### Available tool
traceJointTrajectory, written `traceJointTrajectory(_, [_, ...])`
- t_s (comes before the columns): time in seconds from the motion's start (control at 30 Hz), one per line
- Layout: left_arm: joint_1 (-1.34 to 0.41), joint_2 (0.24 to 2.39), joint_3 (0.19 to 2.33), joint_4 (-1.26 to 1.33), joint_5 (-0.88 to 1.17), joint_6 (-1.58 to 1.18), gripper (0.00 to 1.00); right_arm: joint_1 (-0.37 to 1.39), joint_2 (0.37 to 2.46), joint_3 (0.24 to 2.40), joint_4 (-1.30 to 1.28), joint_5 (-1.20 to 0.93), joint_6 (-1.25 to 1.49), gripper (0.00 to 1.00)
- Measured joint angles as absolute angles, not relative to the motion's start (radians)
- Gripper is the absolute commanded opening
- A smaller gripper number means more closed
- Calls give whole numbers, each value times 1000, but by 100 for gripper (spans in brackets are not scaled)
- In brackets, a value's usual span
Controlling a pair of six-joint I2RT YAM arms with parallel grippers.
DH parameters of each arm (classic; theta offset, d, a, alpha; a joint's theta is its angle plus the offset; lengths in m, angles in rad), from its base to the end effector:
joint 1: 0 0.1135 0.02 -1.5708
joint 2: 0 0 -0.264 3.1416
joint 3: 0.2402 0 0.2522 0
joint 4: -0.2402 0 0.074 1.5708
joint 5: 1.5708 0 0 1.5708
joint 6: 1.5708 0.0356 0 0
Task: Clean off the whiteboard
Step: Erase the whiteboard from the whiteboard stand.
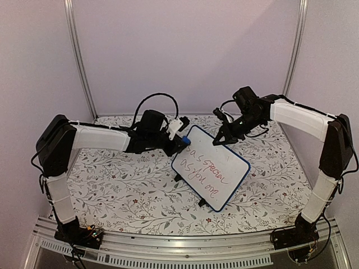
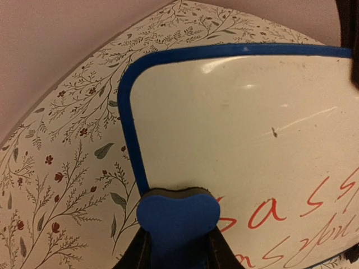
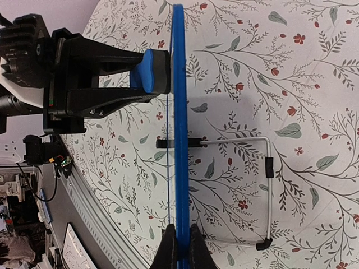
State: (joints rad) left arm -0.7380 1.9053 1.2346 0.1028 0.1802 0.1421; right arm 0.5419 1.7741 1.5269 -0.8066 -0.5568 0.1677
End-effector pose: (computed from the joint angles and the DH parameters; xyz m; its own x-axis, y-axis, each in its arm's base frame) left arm 0.3122 -0.2925 0.1990 -0.2843 0.4469 -0.8482 0.8223 0.5686 0.0240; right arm 0.3133 0.2106 0.2797 -0.8448 -0.3431 -0.4107 -0.5280 0.6591 0.5355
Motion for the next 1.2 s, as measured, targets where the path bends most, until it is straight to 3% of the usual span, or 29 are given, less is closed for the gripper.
traceJointTrajectory(1.2, [-730, 1915, 1166, 115, 228, 62, 0, 536, 1776, 1525, -809, -551, 180, 0])
